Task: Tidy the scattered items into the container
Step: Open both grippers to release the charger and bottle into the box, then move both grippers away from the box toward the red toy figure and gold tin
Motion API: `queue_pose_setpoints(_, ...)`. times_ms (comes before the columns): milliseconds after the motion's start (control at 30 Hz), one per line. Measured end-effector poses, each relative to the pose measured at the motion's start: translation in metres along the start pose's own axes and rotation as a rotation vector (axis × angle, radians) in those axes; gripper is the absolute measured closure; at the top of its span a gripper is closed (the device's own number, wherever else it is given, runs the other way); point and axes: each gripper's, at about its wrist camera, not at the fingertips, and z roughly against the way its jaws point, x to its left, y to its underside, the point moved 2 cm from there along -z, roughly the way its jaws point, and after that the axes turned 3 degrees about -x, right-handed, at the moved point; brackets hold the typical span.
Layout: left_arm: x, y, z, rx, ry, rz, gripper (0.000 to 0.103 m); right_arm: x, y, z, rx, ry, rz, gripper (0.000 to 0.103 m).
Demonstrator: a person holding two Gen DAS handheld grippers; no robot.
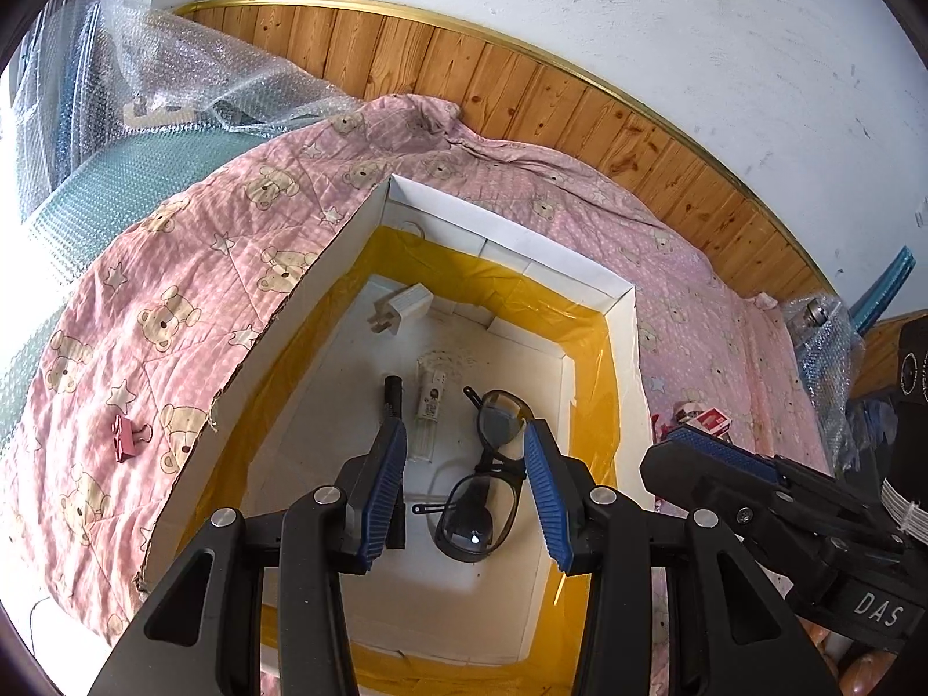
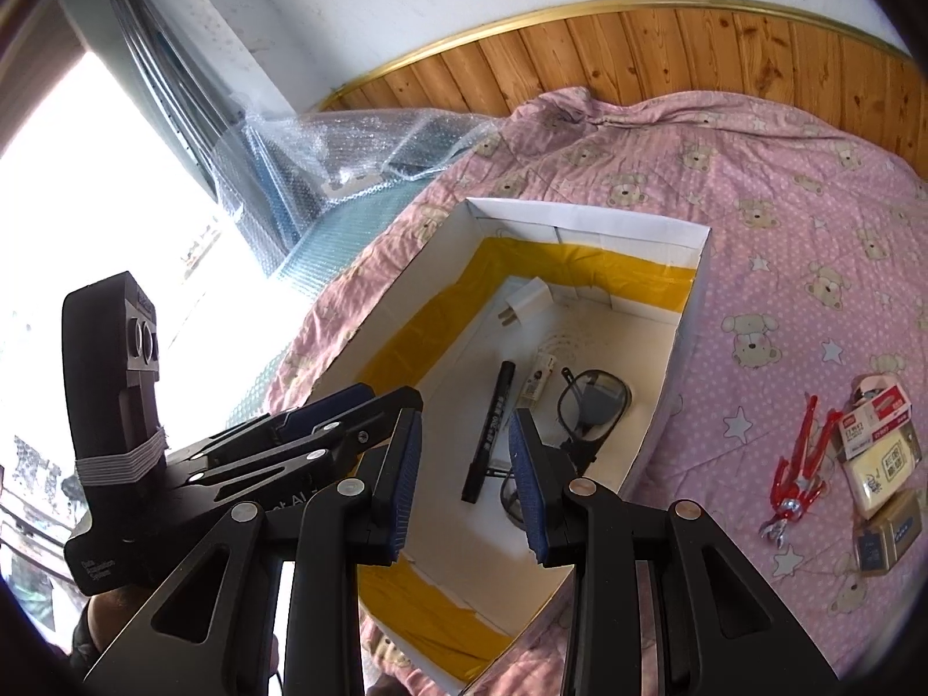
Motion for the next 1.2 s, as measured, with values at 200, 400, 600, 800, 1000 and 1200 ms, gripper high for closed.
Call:
queue_pose_setpoints(200, -0.008, 0.008, 0.005, -0.001, 0.013, -0.012, 0.059, -0.001, 0.008, 0.011, -0.013, 0.007, -0.008, 0.068)
queue_pose_setpoints(400, -0.016, 0.018, 0.006, 0.009, 0.026, -0.024, 0.059, -0.006, 0.017, 0.018, -0.015, 0.012, -0.024, 0.068)
queue_pose_setpoints(600, -0.022, 0.025, 0.010, 0.010, 0.035, -0.031, 0.059, -0.007, 0.023, 0.026, -0.026, 0.013, -0.030, 0.068)
queue_pose_setpoints(800, -0.029, 0.032, 0.010, 0.022, 0.038, -0.049, 0.056, -0.015, 0.031, 0.033, -0.036, 0.019, -0.054, 0.068)
queue_pose_setpoints(1000, -0.048, 0.034, 0.010, 0.024, 0.054, -0.088, 0.056, -0.030, 0.037, 0.052, -0.067, 0.035, -0.086, 0.068)
queue_pose_setpoints(1200, -0.074, 0.042, 0.010, 0.038, 0.074, -0.142, 0.056, -0.047, 0.047, 0.067, -0.093, 0.047, -0.132, 0.068)
